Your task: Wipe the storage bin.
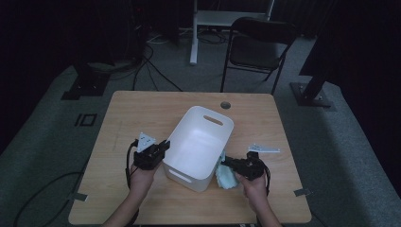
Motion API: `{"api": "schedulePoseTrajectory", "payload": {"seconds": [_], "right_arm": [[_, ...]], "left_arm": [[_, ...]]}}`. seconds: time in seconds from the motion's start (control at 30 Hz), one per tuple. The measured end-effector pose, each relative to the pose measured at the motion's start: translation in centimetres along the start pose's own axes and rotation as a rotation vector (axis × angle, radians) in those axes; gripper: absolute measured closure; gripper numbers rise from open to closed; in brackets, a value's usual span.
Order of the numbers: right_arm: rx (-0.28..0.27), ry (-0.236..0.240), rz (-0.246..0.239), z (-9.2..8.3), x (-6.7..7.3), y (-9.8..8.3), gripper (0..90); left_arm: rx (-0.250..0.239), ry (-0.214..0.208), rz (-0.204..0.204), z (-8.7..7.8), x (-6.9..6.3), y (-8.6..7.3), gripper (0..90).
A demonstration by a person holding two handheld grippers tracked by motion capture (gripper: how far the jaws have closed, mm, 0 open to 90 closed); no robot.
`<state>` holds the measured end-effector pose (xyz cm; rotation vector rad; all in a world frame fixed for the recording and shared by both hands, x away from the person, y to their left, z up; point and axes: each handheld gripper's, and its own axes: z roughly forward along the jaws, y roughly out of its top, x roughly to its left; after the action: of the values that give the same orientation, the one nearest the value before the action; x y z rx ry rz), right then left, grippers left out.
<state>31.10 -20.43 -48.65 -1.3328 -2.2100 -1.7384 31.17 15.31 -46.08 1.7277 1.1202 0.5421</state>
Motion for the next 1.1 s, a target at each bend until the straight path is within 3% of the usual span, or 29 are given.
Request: {"api": "schedulePoseTrajectory", "payload": {"seconds": [0.07, 0.1, 0.33, 0.47, 0.53, 0.73, 0.93, 1.1], "right_arm": [[-0.016, 0.025, -0.003, -0.4, 0.5, 0.1, 84.7], [-0.014, 0.012, -0.026, -0.5, 1.0, 0.2, 84.7], [0.015, 0.007, -0.013, -0.1, 0.7, -0.5, 84.7], [0.004, 0.036, -0.019, -0.6, 1.3, -0.4, 84.7], [0.007, 0.026, -0.038, -0.6, 1.7, -0.4, 84.7], [0.031, 0.019, -0.02, 0.0, 1.2, -1.0, 84.7], [0.011, 0.07, -0.045, -1.0, 2.8, -0.9, 84.6], [0.016, 0.047, -0.065, -0.5, 3.1, -1.2, 84.8]], "left_arm": [[0.003, 0.0, 0.003, 0.0, -0.1, 0.0, 85.0], [0.003, 0.0, 0.002, 0.0, -0.1, 0.0, 85.1], [0.001, 0.008, -0.001, 0.0, -0.2, 0.0, 84.9], [0.002, 0.011, -0.011, 0.0, -0.2, 0.0, 85.0], [0.004, 0.008, -0.006, 0.0, -0.3, 0.0, 85.1], [0.004, 0.017, -0.003, 0.0, -0.4, 0.0, 84.8], [0.011, 0.012, -0.012, 0.0, -0.4, 0.0, 85.0], [0.017, 0.011, -0.001, 0.0, -0.5, 0.0, 85.2]]}}
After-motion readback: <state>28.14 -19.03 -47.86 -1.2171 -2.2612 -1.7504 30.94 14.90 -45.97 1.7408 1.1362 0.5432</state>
